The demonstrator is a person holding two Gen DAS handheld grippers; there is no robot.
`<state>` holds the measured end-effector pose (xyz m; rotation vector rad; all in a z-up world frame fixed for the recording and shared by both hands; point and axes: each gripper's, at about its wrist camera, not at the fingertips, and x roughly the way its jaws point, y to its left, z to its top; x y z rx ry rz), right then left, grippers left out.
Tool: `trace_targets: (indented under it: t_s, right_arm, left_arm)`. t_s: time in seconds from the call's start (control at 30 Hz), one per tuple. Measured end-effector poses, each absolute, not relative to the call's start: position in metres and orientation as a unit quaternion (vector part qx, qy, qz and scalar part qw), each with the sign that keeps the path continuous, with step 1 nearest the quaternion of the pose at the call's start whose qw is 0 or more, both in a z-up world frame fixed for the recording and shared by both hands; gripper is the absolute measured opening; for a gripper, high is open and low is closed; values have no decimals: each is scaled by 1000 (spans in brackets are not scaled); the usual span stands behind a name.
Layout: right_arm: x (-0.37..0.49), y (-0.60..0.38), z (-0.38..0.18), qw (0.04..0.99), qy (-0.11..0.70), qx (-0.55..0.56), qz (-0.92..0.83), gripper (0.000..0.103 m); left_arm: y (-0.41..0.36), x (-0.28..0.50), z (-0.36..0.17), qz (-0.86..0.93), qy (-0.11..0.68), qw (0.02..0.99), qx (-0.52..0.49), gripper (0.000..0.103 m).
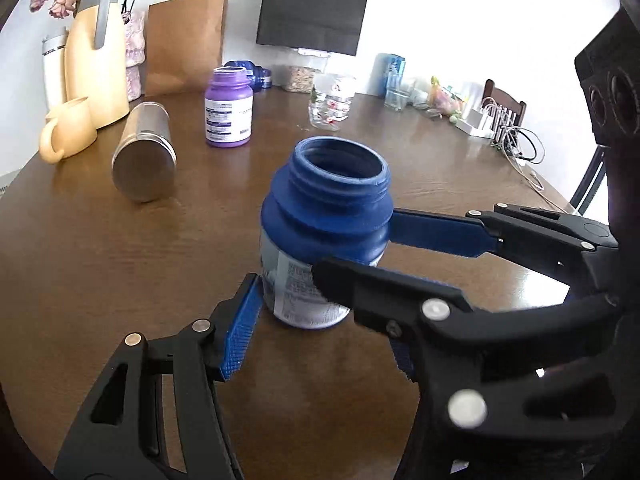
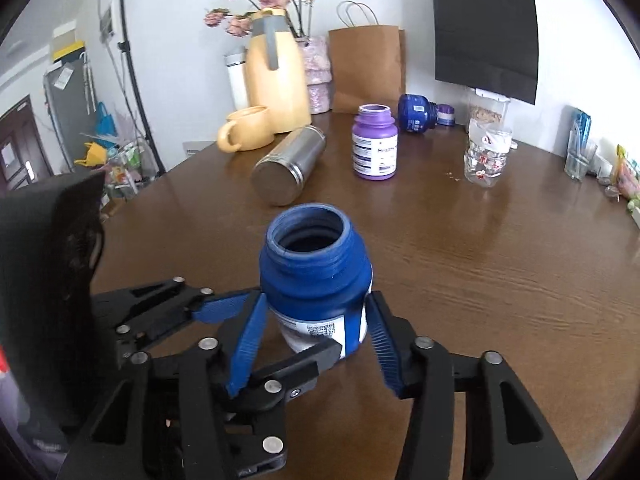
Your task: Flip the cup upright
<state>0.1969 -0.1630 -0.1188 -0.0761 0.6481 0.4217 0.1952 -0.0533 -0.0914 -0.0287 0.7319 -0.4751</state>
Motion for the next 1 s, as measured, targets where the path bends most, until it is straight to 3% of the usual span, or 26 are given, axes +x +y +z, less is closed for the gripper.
trace_targets:
  t_s: [0.17, 0.43, 0.47, 0.6, 0.63, 0.7, 0.87, 1.0]
  right_arm:
    - [212, -166, -122, 932, 311, -47, 178, 36]
    - [209, -181, -120, 928, 326, -10, 180, 36]
    - [205, -183, -118, 928, 327, -7, 179, 38]
    - [186, -193, -106, 930, 331, -14, 157, 72]
    - [179, -195, -100, 932, 329, -19, 151, 74]
    - [168, -201, -88, 934, 328, -26, 140, 80]
    - [135, -216, -52, 935, 333, -8, 125, 81]
    - [102, -225, -26, 938, 320, -3, 134, 81]
  left_arm:
    - [-36, 196, -92, -226, 362, 904, -40, 64]
    - [-16, 182, -81, -170, 347, 922, -30, 69]
    - [-14, 180, -78, -166, 345, 923, -33, 71]
    - [-12, 165, -59, -143, 330, 932, -34, 77]
    - [-13, 160, -53, -134, 328, 935, -31, 84]
    - [-14, 150, -38, -112, 322, 940, -26, 88]
    - [-20, 116, 6, -84, 291, 953, 3, 103]
    - [-23, 83, 33, -63, 275, 959, 34, 103]
